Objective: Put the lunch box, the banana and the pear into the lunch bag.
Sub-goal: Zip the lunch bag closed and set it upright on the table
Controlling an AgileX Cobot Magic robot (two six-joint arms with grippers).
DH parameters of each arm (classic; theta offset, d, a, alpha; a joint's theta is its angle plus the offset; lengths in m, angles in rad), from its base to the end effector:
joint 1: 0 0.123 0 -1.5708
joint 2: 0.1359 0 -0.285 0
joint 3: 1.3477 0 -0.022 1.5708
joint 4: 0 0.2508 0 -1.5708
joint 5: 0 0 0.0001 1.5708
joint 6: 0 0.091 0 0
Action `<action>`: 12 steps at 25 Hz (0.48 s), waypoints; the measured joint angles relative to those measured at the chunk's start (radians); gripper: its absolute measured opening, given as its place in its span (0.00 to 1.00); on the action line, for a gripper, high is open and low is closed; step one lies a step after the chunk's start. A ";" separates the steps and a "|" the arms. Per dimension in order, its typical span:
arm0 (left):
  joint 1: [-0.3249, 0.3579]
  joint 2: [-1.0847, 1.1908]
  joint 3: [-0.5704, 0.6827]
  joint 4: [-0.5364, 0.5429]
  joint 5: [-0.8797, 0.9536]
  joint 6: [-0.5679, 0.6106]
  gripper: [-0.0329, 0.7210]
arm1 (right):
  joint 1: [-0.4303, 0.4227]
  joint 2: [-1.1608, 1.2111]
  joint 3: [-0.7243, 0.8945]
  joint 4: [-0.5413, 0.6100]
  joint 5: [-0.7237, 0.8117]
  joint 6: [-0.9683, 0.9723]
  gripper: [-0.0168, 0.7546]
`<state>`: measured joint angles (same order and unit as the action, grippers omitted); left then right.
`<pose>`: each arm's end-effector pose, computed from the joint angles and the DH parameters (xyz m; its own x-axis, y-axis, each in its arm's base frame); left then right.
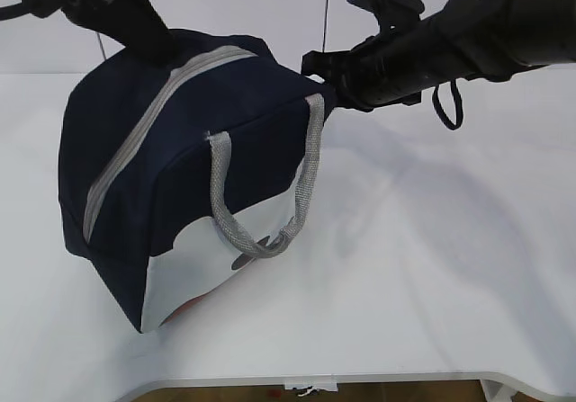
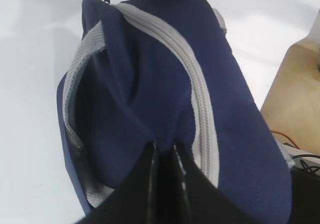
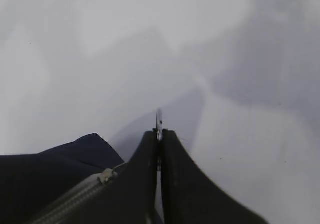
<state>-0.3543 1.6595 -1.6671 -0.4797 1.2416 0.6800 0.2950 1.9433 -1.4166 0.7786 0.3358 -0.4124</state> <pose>0.3121 -0.1578 0.3732 -0.4882 0.6516 -0.5805 0.8433 0.5236 -0.1214 0.4184 0.1492 0.2292 -0.7203 0.1178 -0.6835 -0.2290 0.8898 0.3947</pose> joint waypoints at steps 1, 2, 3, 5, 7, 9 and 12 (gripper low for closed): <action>0.000 0.000 0.000 0.000 0.000 0.000 0.06 | -0.001 0.000 0.000 0.000 0.000 0.000 0.01; 0.000 0.002 0.000 -0.003 0.000 0.002 0.06 | -0.002 0.000 0.000 0.002 0.002 0.000 0.01; 0.000 0.007 0.000 -0.008 0.000 0.006 0.06 | -0.002 0.000 0.000 0.002 0.002 0.000 0.01; 0.000 0.016 0.000 -0.031 0.002 0.015 0.06 | -0.002 0.002 0.000 0.002 0.002 0.000 0.01; 0.000 0.033 0.000 -0.063 0.002 0.031 0.06 | -0.005 0.003 0.000 0.002 0.002 0.000 0.01; 0.000 0.053 0.000 -0.078 0.002 0.040 0.06 | -0.007 0.004 0.000 0.002 0.002 0.000 0.01; 0.000 0.082 0.000 -0.085 0.002 0.045 0.06 | -0.007 0.004 0.000 0.000 0.002 0.000 0.02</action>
<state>-0.3543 1.7412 -1.6671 -0.5651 1.2436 0.7254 0.2880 1.9476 -1.4166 0.7785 0.3380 -0.4124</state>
